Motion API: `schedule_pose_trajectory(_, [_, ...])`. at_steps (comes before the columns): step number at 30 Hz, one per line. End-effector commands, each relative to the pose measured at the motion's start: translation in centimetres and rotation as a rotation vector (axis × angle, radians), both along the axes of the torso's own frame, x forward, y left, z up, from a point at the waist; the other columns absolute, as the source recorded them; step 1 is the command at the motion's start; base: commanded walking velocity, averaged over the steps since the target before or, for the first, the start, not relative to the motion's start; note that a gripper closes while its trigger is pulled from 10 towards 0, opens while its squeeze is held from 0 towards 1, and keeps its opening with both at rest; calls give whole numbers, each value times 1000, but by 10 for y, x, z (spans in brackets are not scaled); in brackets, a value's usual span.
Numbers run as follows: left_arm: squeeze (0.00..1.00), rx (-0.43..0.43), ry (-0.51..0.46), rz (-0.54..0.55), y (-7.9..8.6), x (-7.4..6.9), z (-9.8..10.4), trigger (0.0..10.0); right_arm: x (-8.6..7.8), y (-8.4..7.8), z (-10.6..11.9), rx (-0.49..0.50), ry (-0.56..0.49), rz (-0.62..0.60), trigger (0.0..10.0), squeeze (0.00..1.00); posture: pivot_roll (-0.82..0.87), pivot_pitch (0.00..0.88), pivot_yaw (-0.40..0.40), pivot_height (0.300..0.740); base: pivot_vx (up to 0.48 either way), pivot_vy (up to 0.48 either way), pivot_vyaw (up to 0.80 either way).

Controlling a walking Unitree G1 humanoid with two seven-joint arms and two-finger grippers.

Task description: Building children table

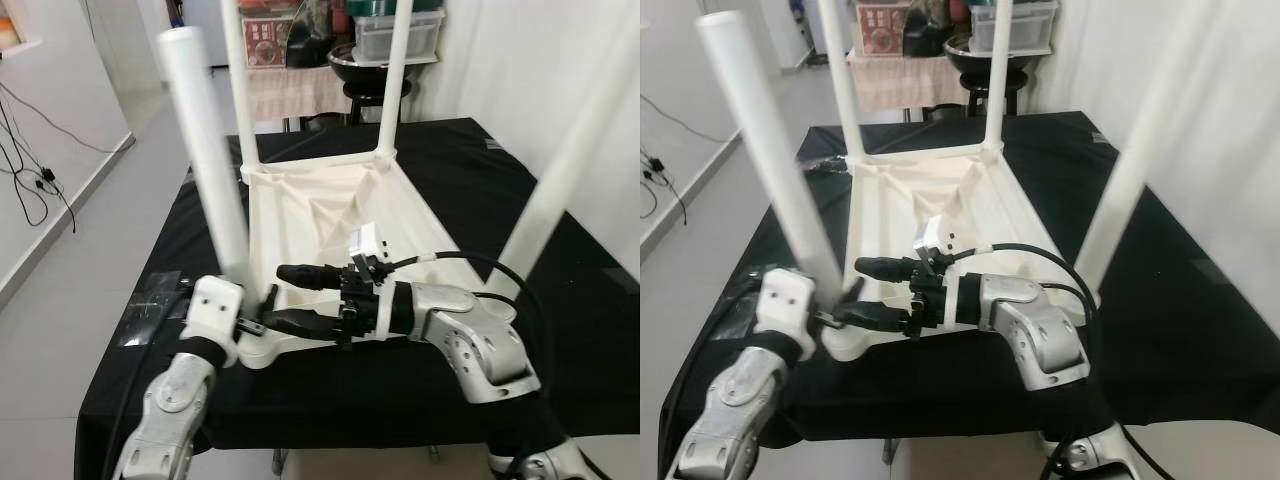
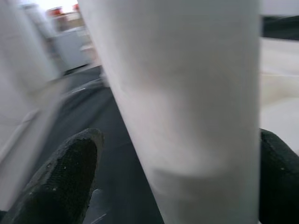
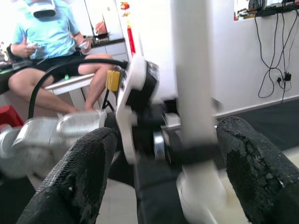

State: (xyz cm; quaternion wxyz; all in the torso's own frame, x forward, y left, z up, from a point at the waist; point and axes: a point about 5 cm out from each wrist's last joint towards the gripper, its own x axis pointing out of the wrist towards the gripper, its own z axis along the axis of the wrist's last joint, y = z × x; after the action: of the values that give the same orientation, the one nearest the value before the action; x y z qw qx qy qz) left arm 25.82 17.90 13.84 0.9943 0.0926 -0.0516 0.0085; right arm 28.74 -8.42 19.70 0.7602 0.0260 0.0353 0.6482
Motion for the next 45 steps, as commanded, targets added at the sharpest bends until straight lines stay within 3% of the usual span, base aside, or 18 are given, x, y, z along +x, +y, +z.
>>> schedule_pose_trajectory(1, [0, 50, 41, 192, 38, -8, -6, 10000, -2, -3, 1, 16, 0, 9, 10000, 0, -41, 0, 42, 740, 0, 0, 0])
schedule_pose_trajectory(3, [0, 68, 38, 286, 56, -18, -5, 10000, -2, -8, 0, 4, 1, 2, 10000, 0, -26, 0, 39, 740, 0, 0, 0])
schedule_pose_trajectory(6, [0, 90, 37, 325, 64, -22, -4, 10000, -2, -10, -1, 1, 4, -4, 10000, 0, -24, 0, 38, 740, 0, 0, 0])
schedule_pose_trajectory(8, [0, 114, 39, 408, 83, -33, -4, 10000, -2, -13, -5, -12, 14, -18, 10000, 0, -16, 0, 34, 740, 0, 0, 0])
schedule_pose_trajectory(12, [0, 109, 32, 437, 90, -37, -4, 10000, -3, -13, -13, -43, 26, -23, 10000, 0, -13, 0, 31, 740, 0, 0, 0])
schedule_pose_trajectory(16, [0, 102, 26, 430, 88, -35, -4, 10000, -4, -12, -18, -65, 31, -22, 10000, 0, -16, 0, 31, 740, 0, 0, 0])
schedule_pose_trajectory(22, [0, 48, -15, 296, 63, -26, -2, 10000, -4, -19, -34, -157, 51, -29, 10000, 0, -20, 0, 31, 740, 0, 0, 0])
schedule_pose_trajectory(25, [0, 29, -11, 258, 52, -25, -4, 10000, -1, -35, -46, -241, 74, -71, 10000, 0, -18, 0, 27, 740, 0, 0, 0])
schedule_pose_trajectory(27, [0, 29, -11, 258, 52, -25, -4, 10000, -1, -35, -46, -241, 74, -71, 10000, 0, -18, 0, 27, 740, 0, 0, 0])
schedule_pose_trajectory(31, [0, 24, -14, 230, 46, -25, -4, 10000, -1, -64, -63, -389, 106, -113, 10000, 0, -27, 0, 33, 740, 0, 0, 0])
schedule_pose_trajectory(37, [0, 38, -4, 224, 45, -24, -6, 10000, 4, -86, -68, -481, 110, -172, 10000, 0, -28, 0, 34, 740, 0, 0, 0])
schedule_pose_trajectory(42, [0, 39, -3, 222, 44, -23, -7, 10000, 18, -91, -59, -393, 95, -261, 10000, 0, -32, 0, 39, 740, 0, 0, 0])
schedule_pose_trajectory(45, [0, 41, -3, 225, 44, -21, -7, 10000, 30, -85, -53, -311, 75, -314, 10000, 0, -32, 0, 40, 740, 0, 0, 0])
